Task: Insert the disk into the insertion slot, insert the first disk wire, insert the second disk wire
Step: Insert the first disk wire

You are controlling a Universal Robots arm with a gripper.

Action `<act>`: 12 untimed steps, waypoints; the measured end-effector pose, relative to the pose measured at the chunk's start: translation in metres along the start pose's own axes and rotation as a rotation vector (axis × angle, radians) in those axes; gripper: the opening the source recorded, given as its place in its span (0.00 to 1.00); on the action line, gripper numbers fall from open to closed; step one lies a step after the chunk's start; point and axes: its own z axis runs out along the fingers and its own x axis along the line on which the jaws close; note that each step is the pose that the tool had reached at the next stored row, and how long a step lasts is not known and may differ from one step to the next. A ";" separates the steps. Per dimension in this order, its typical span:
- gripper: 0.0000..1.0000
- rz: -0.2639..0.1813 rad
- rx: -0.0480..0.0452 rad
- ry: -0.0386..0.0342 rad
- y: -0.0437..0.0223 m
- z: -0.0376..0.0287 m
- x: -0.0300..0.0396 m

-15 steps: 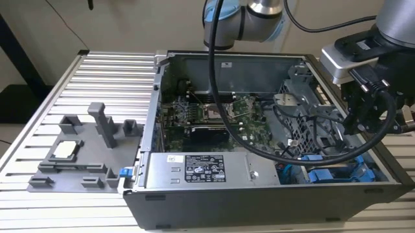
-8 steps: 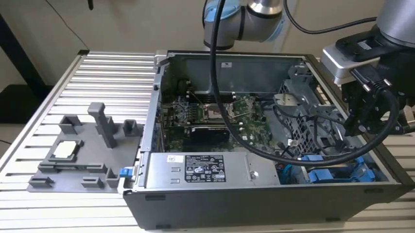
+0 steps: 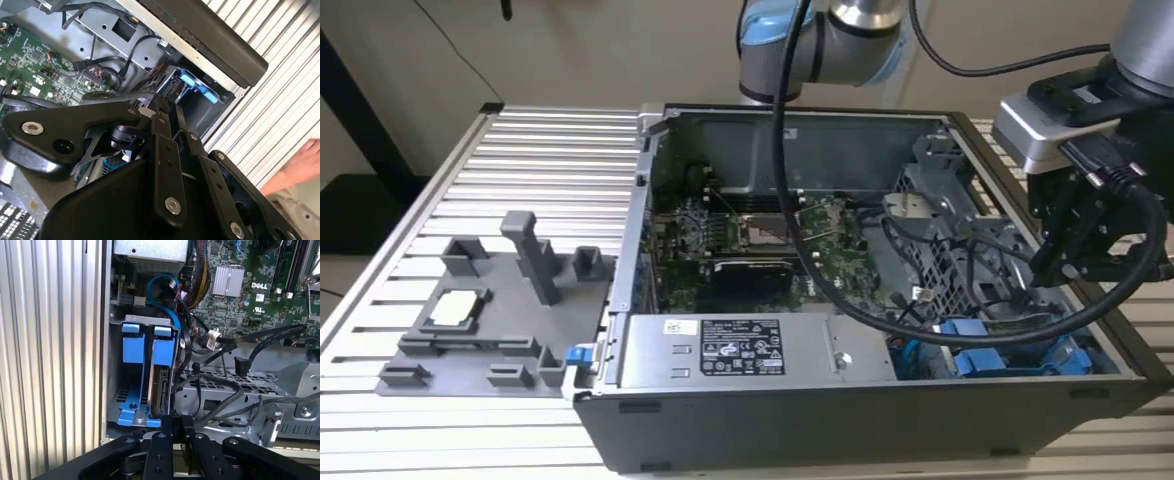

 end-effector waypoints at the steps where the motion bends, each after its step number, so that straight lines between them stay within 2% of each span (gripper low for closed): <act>1: 0.19 0.000 -0.0068 -0.0007 -0.0011 0.0007 0.0001; 8: 0.19 0.003 -0.0628 -0.0042 -0.0093 0.0055 0.0008; 12: 0.19 0.004 -0.0854 -0.0060 -0.0132 0.0095 0.0014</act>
